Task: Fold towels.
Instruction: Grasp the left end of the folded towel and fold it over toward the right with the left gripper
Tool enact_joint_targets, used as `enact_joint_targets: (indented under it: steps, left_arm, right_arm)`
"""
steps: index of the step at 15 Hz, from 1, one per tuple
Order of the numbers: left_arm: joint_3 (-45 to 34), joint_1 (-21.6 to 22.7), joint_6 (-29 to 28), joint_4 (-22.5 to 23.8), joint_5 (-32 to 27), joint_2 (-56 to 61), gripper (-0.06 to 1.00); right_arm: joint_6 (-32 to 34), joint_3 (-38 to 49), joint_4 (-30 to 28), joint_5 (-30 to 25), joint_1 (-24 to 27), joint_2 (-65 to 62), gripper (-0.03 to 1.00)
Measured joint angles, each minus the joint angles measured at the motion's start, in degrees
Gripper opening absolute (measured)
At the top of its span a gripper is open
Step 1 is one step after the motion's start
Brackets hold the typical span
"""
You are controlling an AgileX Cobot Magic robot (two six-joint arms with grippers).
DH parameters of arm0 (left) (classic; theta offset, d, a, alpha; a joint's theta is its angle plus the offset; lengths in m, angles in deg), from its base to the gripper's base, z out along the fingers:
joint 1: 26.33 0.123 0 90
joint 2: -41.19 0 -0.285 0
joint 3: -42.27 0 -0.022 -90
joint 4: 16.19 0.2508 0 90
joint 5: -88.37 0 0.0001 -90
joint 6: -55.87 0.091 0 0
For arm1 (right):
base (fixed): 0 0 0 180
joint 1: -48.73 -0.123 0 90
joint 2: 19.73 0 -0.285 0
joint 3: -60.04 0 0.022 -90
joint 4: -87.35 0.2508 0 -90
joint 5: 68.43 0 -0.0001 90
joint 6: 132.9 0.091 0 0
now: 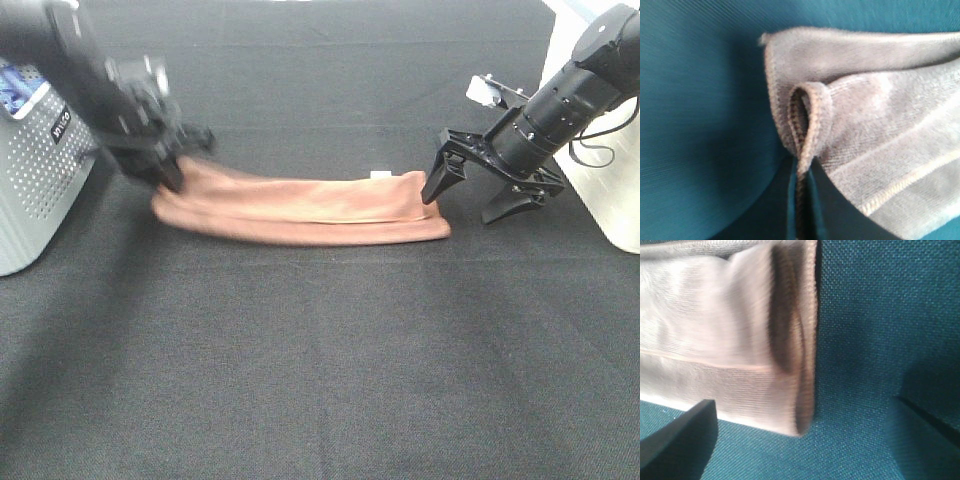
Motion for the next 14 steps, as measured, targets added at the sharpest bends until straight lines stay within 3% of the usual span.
enact_joint_targets:
  steps: [2,6,9,12,14]
  left_arm:
    - [6.76,0.00,-2.69,5.16,-9.00,1.72,0.02]
    - [13.29,-0.06,-3.90,5.84,-17.42,1.95,0.02]
    - [15.53,-2.92,-4.41,-3.38,-17.88,2.01,0.02]
    - [15.87,-9.22,-4.41,-14.15,-9.80,-1.43,0.02]
    - [17.30,-11.52,-4.41,-18.62,-6.70,-5.90,0.02]
  right_arm:
    - [0.00,0.00,0.00,0.00,0.00,0.00,0.85]
    - [0.00,0.00,0.00,0.00,0.00,0.00,0.85]
    - [0.00,0.00,0.00,0.00,0.00,0.00,0.85]
    - [0.00,0.00,0.00,-0.11,0.00,0.00,0.85]
    - [0.00,0.00,0.00,-0.17,0.00,0.00,0.85]
